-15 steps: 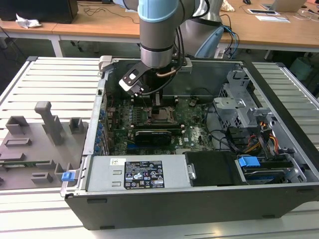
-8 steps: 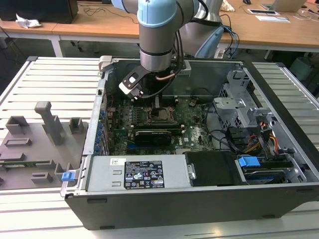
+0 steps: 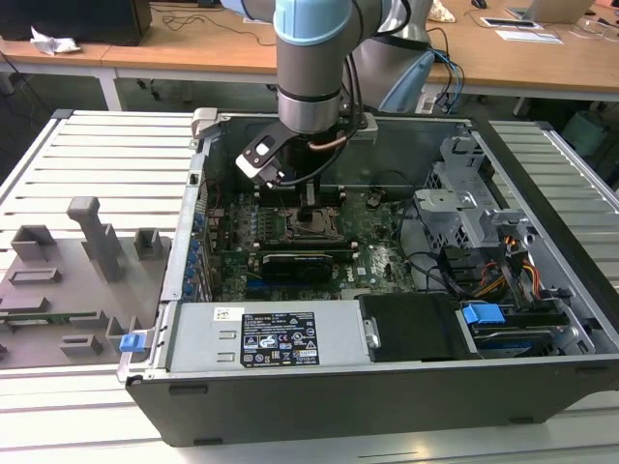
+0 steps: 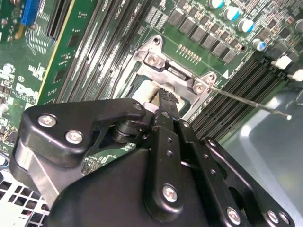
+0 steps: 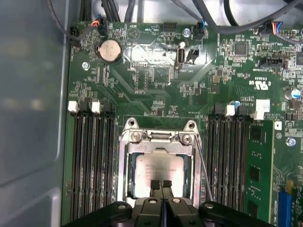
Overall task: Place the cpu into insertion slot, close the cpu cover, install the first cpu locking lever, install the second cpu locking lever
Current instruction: 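Close the cpu cover, then install the first cpu locking lever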
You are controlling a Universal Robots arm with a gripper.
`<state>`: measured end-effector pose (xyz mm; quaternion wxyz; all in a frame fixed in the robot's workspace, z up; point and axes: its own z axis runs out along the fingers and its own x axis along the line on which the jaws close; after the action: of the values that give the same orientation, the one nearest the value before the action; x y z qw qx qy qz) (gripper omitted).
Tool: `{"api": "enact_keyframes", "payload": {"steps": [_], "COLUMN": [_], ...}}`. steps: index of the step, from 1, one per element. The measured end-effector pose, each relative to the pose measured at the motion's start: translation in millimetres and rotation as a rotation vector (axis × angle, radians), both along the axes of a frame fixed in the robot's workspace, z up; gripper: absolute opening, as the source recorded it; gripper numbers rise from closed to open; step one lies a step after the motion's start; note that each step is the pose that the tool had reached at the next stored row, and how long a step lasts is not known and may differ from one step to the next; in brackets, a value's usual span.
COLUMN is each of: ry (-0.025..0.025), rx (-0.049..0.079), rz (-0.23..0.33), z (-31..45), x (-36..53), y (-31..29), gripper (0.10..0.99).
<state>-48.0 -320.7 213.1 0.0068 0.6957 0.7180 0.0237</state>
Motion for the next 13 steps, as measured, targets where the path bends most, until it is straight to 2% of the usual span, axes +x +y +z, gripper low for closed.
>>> {"api": "enact_keyframes", "payload": {"steps": [6,13], "ry": [0.0000,0.0000], "rx": [0.001,0.001], "rz": [0.000,0.000], "z": [0.0,0.9], "x": [6.4,7.0], "y": [0.0,0.0], "gripper": [0.110,0.110]}}
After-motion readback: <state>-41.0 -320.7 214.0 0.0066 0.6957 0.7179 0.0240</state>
